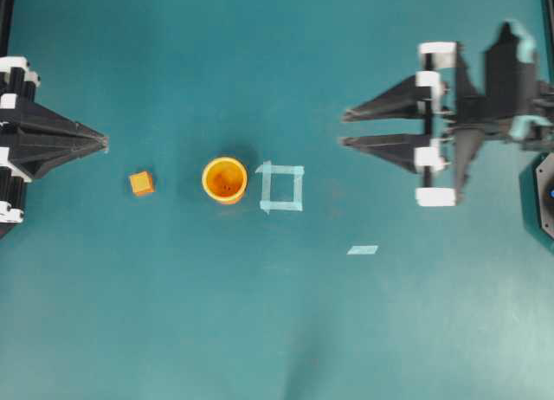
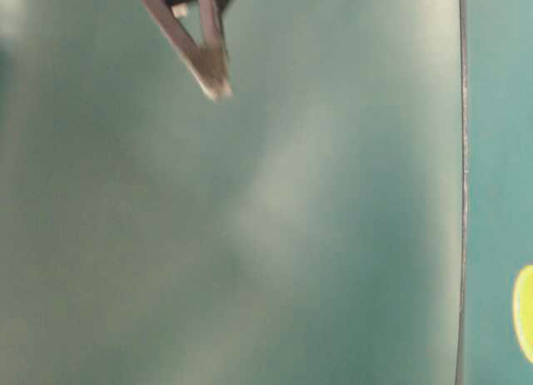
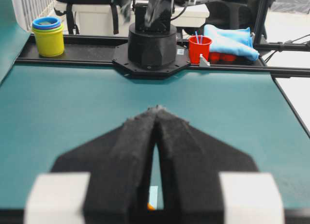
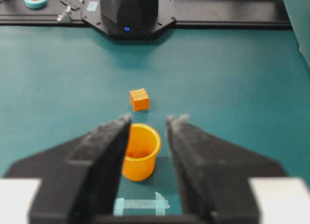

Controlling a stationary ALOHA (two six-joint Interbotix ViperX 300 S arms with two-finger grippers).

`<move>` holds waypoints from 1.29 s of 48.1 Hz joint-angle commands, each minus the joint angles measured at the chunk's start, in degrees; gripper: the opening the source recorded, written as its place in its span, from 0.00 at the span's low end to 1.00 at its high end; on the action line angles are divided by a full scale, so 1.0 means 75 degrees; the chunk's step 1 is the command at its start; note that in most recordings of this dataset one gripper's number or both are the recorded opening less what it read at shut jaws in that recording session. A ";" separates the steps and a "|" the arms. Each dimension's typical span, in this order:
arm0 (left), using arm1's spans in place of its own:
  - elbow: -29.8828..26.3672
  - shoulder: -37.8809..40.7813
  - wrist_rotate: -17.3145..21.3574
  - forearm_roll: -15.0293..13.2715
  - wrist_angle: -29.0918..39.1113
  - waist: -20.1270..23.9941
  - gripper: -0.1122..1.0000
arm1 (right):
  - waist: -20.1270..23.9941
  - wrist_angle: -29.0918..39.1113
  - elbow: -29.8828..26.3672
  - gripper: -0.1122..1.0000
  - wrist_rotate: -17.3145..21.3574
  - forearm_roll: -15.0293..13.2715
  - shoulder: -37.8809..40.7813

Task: Move the block toward the cup with right arm.
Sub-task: 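Swing the right gripper leftward over the orange cup toward the orange cube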

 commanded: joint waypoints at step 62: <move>-0.0199 0.0070 0.0000 0.0012 -0.0012 0.0023 0.10 | 0.0152 0.3293 -0.6598 0.68 0.0141 0.0223 0.5766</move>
